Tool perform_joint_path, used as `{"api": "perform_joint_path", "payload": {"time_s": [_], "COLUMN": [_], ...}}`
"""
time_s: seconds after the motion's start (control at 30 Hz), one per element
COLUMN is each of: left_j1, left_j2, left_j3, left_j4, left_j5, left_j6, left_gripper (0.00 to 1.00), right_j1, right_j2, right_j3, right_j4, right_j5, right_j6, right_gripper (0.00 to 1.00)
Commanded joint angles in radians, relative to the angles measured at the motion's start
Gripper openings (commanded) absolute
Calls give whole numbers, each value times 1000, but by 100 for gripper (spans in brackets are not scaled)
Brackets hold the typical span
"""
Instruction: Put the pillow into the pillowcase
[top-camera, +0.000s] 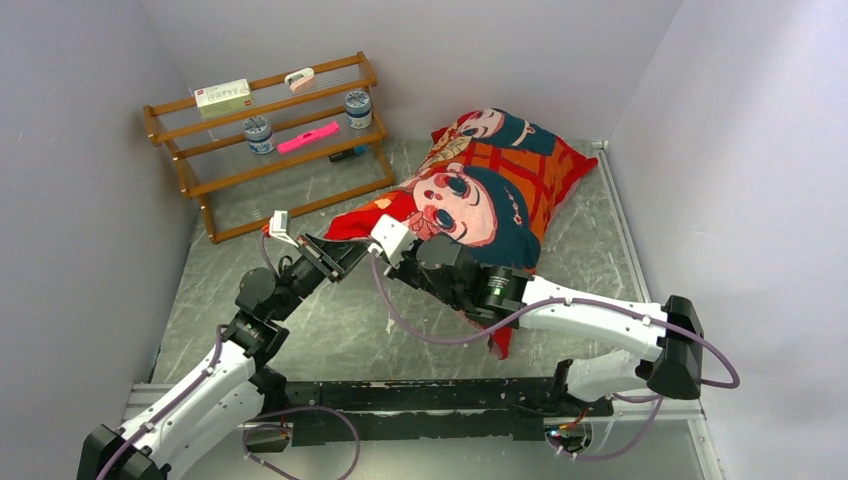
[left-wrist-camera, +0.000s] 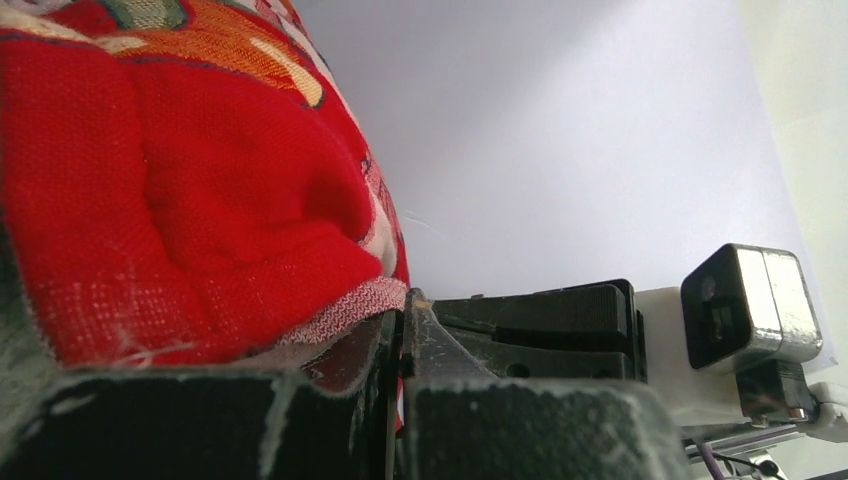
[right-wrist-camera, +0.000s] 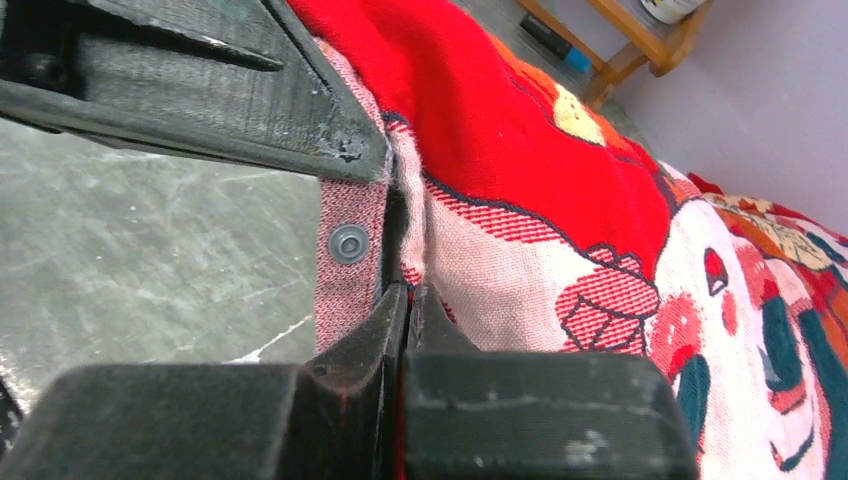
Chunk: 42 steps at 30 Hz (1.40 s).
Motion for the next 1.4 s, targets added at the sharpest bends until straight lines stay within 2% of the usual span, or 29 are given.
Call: {"api": "perform_joint_path", "payload": {"time_s": [0.0,0.13,0.33,0.57,1.03,1.37], "left_j1": [-1,-1,-1,-1,0,-1], "left_j2": [-45,-41,-38,-36,-39,-23], "left_j3": [33,37,41,33,55,56], "left_j4": [112,115,97,101,73,66], "left_j5": [-37,-47,-49,-50,-76,-80], "left_j6": [-8,-26,-25,-34,-46,-56], "left_gripper": [5,5,5,5,5,5], "right_j1": [-4,-21,-28,-31,-29,-28], "right_j2": [-72,-118,-133,-126,-116,-123], "right_j3": [-5,-58,-80,-69,-82,-100], "right_j4": [54,97,133,202,92,106], "right_j5": [-125,-212,-211,-279,-223,-237], "right_j6": [34,77,107,131,58,30], "right_gripper": [0,0,0,0,0,0]}}
